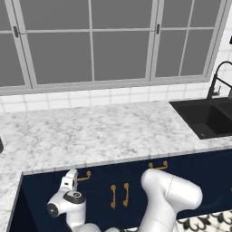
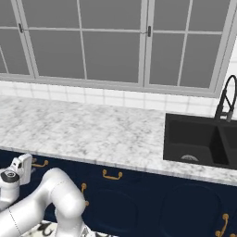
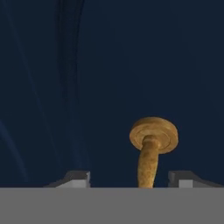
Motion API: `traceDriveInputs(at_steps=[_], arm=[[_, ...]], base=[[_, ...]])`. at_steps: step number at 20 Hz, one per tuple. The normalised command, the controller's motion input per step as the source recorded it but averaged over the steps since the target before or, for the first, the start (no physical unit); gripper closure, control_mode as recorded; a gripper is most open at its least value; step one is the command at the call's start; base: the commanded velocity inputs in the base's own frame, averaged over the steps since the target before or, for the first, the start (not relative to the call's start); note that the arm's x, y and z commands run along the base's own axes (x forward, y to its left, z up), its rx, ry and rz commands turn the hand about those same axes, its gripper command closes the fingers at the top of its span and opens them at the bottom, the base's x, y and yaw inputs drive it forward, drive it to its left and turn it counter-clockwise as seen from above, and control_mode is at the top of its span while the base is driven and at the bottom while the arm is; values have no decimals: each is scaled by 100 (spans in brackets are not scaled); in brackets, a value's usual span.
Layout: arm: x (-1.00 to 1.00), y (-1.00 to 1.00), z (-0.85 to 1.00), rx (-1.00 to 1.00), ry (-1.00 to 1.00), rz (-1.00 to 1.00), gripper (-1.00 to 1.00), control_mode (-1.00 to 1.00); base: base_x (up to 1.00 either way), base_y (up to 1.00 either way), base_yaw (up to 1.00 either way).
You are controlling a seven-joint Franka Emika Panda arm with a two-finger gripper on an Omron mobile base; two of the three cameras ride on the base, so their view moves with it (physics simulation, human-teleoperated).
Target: Take a straw from the drawer in front and place it inside the glass cup on the dining counter.
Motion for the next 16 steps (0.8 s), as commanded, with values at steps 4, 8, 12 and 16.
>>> traceDriveInputs(at_steps=[4,8,12,16], arm=[[13,0,-67,-1,10,0,100,-100],[7,0,-69,0,11,0,100,-100],[0,0,-68,0,11,0,100,-100],[0,0,-72,0,10,0,100,-100]], base=[[0,0,0],[0,0,0],[0,0,0],[0,0,0]])
